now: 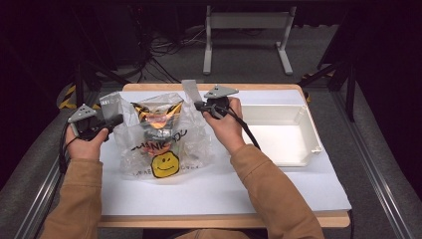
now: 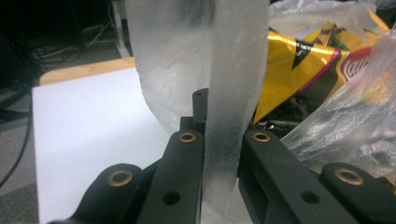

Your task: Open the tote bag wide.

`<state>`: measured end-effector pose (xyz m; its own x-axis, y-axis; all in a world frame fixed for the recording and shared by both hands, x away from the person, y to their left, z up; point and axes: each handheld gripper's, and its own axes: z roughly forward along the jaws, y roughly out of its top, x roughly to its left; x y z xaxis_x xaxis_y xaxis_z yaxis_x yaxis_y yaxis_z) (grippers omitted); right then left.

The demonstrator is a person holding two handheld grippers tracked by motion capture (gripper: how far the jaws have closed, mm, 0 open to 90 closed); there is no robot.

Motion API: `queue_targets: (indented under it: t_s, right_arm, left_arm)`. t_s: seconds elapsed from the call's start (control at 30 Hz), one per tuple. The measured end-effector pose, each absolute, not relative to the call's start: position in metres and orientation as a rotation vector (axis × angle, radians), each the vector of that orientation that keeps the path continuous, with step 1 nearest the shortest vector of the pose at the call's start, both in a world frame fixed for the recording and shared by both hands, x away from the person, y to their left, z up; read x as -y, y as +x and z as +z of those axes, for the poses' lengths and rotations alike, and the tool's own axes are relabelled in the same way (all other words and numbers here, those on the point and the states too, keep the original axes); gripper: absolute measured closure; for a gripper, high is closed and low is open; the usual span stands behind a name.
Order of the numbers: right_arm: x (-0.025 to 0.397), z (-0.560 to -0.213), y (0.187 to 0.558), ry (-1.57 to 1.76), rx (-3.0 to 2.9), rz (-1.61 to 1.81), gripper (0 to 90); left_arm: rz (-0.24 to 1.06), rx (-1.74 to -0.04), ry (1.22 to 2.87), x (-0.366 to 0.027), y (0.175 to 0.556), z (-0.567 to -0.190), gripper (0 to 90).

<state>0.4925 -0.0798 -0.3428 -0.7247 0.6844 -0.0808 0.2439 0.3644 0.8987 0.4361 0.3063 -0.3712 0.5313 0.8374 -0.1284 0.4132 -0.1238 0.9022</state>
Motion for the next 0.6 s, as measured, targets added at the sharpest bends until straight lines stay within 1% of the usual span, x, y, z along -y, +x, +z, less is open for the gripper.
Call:
queue_targets:
  t_s: [0.2,0.43,0.6]
  right_arm:
    - [0.077,-0.355,0.492,0.807,-2.252,1.273,85.5]
    - [0.074,-0.369,0.481,0.815,-2.347,1.193,85.4]
    - [0.070,-0.371,0.473,0.819,-2.394,1.131,85.1]
  left_arm:
    - [0.481,-1.051,1.802,-0.302,0.434,-0.383,88.2]
    - [0.430,-1.054,1.875,-0.298,0.427,-0.402,88.3]
    - [0.396,-1.072,1.899,-0.296,0.424,-0.413,88.4]
